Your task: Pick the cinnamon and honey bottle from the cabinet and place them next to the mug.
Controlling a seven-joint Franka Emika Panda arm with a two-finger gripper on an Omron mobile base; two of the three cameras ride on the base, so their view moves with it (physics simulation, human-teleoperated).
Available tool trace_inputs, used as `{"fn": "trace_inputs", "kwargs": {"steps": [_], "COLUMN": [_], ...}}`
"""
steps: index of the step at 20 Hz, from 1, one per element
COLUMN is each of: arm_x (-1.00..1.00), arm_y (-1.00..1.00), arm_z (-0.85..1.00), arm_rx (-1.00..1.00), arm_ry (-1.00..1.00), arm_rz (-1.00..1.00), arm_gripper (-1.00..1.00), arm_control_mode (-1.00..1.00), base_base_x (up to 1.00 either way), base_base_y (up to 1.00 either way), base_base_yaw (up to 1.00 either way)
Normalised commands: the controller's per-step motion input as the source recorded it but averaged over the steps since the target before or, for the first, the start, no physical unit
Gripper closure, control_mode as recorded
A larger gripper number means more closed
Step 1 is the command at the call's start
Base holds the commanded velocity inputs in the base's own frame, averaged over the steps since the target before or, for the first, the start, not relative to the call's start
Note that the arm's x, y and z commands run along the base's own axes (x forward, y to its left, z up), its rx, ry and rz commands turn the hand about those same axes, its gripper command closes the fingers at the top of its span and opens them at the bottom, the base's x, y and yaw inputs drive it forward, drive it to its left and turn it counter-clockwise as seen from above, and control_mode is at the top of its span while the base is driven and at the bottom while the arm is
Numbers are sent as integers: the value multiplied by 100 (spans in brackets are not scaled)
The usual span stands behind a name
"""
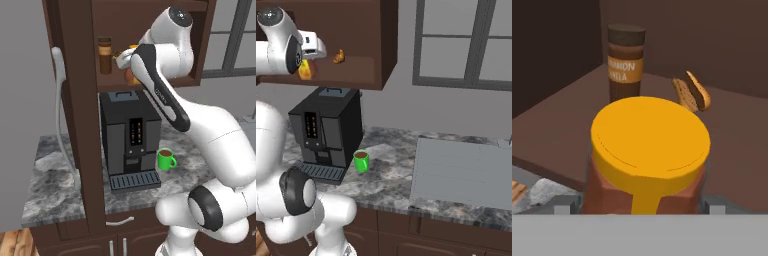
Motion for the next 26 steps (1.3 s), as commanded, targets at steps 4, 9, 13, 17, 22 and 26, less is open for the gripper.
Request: {"fn": "trace_inputs", "kwargs": {"steps": [4, 9, 13, 17, 22, 26], "arm_x": [-100, -100, -100, -96, -61, -29], "arm_y": [-53, -52, -52, -69, -86, -83], "arm_z": [-3, -17, -20, -21, -26, -25], "arm_rx": [5, 4, 3, 1, 0, 0], "arm_ry": [-15, -11, -4, 0, 0, 0], "arm_rz": [0, 0, 0, 0, 4, 12], "arm_gripper": [100, 100, 100, 100, 100, 100], "arm_control_mode": [-100, -100, -100, -100, -100, -100], "base_base_x": [0, 0, 0, 0, 0, 0], "base_base_y": [0, 0, 0, 0, 0, 0], "base_base_yaw": [0, 0, 0, 0, 0, 0]}}
